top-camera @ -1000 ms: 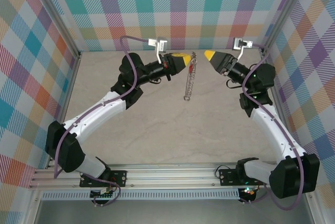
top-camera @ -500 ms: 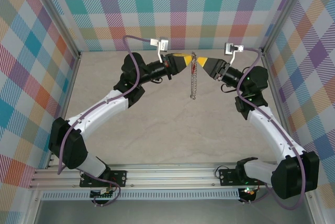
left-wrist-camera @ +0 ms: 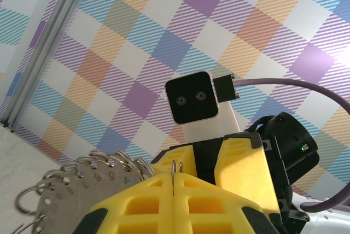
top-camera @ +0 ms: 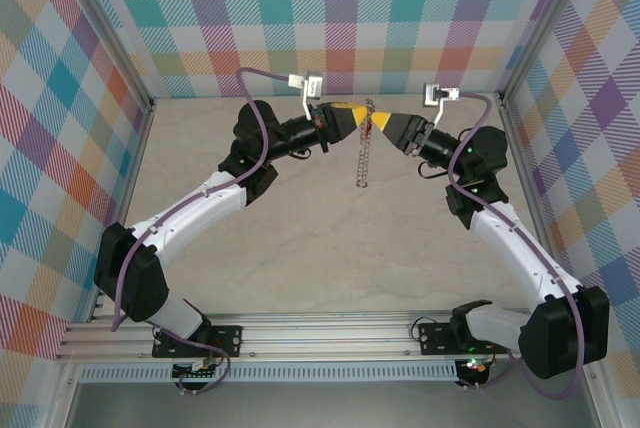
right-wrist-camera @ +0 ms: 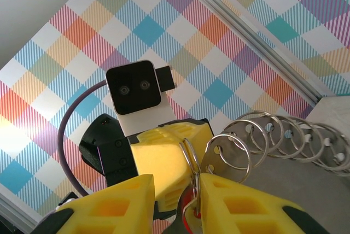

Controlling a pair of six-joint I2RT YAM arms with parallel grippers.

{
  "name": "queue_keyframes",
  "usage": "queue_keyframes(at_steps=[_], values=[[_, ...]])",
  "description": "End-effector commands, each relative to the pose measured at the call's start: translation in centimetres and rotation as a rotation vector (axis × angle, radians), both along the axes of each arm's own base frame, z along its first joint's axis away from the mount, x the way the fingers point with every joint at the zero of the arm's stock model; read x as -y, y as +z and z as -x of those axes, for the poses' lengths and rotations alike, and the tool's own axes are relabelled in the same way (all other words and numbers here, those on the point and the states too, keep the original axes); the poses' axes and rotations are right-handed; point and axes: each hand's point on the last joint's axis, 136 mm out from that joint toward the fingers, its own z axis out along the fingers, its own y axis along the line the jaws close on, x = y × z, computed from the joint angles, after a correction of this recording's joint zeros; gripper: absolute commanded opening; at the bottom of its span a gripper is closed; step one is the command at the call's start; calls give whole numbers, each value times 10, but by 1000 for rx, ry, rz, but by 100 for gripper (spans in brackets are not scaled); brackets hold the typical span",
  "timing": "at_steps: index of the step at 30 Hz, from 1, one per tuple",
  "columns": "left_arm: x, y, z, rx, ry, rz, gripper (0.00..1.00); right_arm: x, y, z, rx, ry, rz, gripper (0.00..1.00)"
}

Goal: Put the keys on the keyring

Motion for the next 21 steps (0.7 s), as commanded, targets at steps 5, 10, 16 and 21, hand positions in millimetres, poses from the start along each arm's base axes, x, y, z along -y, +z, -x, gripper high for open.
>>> queue_keyframes(at_steps=[5,10,16,21], values=[[-4,20,6,63,-19,51,0,-3,12,4,60,2,5,26],[-3,19,7,59,-27,53,0,-3,12,1,60,-6,9,25],[-3,17,7,51,-35,53,0,-3,11,-2,60,-15,10,26],[-2,16,7,47,-38,53,0,-3,13,-3,65,-22,12,27]])
